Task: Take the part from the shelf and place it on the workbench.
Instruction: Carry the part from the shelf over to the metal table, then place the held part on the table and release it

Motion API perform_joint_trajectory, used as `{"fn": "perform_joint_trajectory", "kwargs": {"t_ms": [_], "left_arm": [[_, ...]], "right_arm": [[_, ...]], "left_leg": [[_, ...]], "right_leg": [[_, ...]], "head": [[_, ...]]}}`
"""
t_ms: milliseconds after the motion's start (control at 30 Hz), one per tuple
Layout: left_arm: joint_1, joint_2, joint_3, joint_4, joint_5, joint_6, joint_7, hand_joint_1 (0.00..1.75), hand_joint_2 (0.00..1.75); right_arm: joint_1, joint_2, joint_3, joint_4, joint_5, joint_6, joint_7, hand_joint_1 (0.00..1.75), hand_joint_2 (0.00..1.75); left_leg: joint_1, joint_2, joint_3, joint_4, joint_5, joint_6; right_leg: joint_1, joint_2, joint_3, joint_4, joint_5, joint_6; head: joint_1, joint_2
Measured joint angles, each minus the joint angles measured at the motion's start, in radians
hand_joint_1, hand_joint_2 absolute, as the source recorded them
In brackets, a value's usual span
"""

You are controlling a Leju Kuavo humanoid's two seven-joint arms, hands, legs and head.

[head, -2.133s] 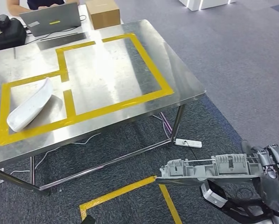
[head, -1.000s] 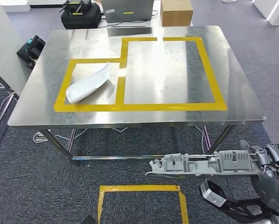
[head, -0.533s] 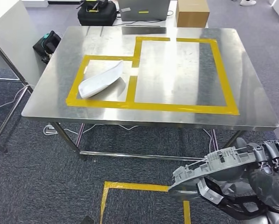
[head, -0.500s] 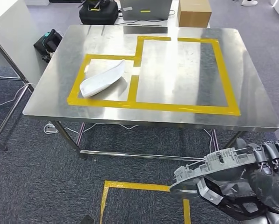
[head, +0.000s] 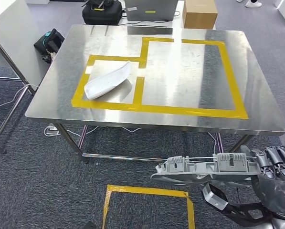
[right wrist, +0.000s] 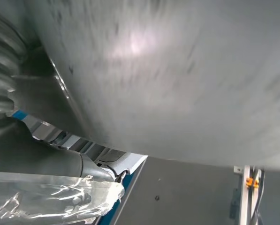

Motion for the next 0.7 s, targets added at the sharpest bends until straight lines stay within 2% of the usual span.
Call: {"fn": "perform_joint_trajectory", "kwargs": {"t_ms": [233, 433, 500, 700], "left_arm": [[0.000, 0.000, 0.000, 0.000, -0.010, -0.012, 0.004, 0.00, 1.75], [0.000, 0.000, 0.000, 0.000, -0.026, -0.025, 0.010, 0.00, 1.75], [-0.001, 0.000, 0.000, 0.000, -0.031, -0.027, 0.011, 0.00, 1.75], [-0.005, 0.000, -0.001, 0.000, -0.043, -0.037, 0.019, 0.00, 1.75]], "right_arm": [[0.029, 0.010, -0.051, 0.045, 0.000, 0.000, 0.011, 1.75, 1.75], [0.055, 0.023, -0.134, 0.121, 0.000, 0.000, 0.042, 1.75, 1.75], [0.065, 0.024, -0.149, 0.152, 0.000, 0.000, 0.083, 1.75, 1.75], [0.096, 0.000, -0.133, 0.247, 0.000, 0.000, 0.287, 1.75, 1.75]], "left_leg": [[0.002, 0.000, 0.000, 0.000, 0.001, 0.000], [0.003, 0.000, 0.000, 0.000, 0.001, 0.000], [0.002, 0.000, 0.000, 0.000, 0.001, 0.000], [0.002, 0.000, 0.000, 0.000, 0.001, 0.000]], "right_leg": [[0.002, 0.000, -0.001, 0.001, 0.000, 0.000], [0.002, 0.000, -0.001, 0.001, -0.001, 0.001], [0.002, 0.000, 0.000, 0.001, -0.001, 0.001], [0.002, 0.000, 0.000, 0.001, -0.001, 0.001]], "head": [[0.000, 0.000], [0.000, 0.000], [0.000, 0.000], [0.000, 0.000]]}}
